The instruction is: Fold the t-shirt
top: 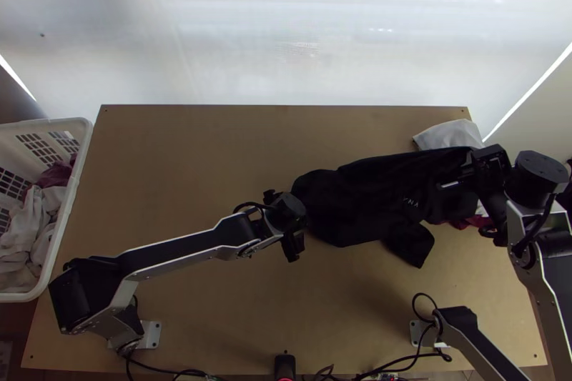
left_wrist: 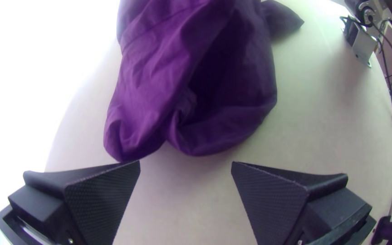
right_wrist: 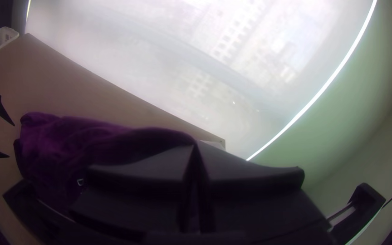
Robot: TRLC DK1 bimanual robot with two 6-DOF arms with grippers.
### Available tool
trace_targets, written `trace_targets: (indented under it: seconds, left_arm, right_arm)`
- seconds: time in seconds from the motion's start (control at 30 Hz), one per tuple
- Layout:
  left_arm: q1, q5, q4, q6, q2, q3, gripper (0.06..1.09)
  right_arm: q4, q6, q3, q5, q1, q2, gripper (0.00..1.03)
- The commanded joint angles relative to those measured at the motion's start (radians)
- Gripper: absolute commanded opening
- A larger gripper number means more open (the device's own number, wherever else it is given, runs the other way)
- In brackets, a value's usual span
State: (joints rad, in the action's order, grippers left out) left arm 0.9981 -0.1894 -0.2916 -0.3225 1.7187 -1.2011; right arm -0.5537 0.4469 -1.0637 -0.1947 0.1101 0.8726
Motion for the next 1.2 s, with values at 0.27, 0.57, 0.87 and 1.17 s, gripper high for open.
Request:
trace_targets:
  seconds: [0.27, 0.57, 0.87, 1.17]
  left_arm:
    - [-0.019, -0.001, 0.071, 0.051, 0.125, -0.127, 1.03]
    - [-0.088, 0.085, -0.034, 0.143, 0.179, -0.196, 1.03]
    - [-0.095, 0.119, -0.087, 0.171, 0.206, -0.216, 0.64]
    - [-0.105, 0.145, -0.116, 0.163, 0.174, -0.222, 0.10]
  right_arm:
    - [-0.015, 0.015, 0.030, 0.000, -0.012, -0.044, 0.03]
    - [-0.003, 0.024, 0.027, 0.000, -0.006, -0.047, 0.03]
    - [0.012, 0.041, 0.024, 0.000, -0.004, -0.043, 0.03]
    - [0.012, 0.046, 0.034, 0.000, -0.006, -0.053, 0.03]
